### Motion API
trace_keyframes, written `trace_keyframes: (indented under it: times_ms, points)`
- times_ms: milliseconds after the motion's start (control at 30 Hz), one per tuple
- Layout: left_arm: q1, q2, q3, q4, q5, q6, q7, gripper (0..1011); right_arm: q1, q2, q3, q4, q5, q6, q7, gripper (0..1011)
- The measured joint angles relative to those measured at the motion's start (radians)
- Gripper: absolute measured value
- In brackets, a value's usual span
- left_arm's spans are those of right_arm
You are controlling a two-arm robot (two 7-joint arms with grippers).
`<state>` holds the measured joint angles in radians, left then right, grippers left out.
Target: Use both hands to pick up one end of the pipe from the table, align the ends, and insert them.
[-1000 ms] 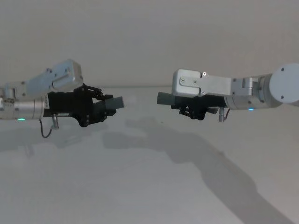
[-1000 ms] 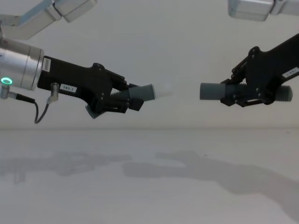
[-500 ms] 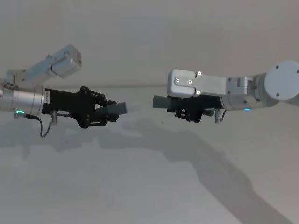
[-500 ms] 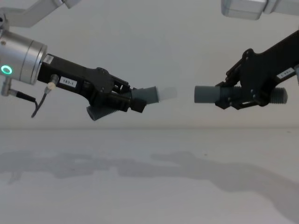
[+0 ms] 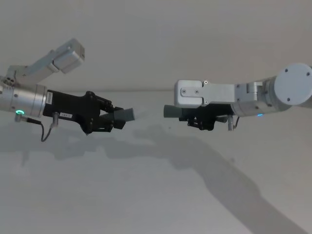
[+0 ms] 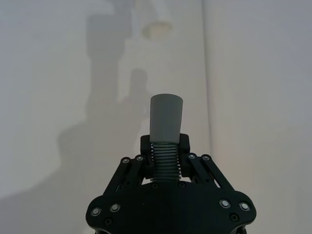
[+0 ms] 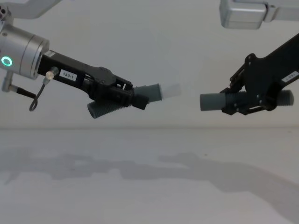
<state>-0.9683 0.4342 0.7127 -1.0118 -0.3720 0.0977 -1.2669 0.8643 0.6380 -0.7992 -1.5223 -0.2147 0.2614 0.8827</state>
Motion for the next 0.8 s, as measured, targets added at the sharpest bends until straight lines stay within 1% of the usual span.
trace_keyframes:
  times_ms: [33,100,367,800]
  points:
    - [0.0,0.0,0.0,0.0,0.0,0.0,0.0,358,0.0,0.0,0.0,0.0,0.0,0.0,0.0,286]
    - [-0.005,-0.002,0.002,0.006,-0.005,0.008,-0.01,358,0.006,0.008,-0.005,-0.007,-0.017,0.003,0.002,286]
    - [-0.012,-0.006,0.005,0.015,-0.014,0.021,-0.026,358,0.017,0.029,-0.007,-0.034,-0.041,0.017,0.018,286]
    - [-0.019,-0.008,0.007,0.022,-0.02,0.031,-0.039,358,0.025,0.048,-0.012,-0.075,-0.045,0.037,0.067,286]
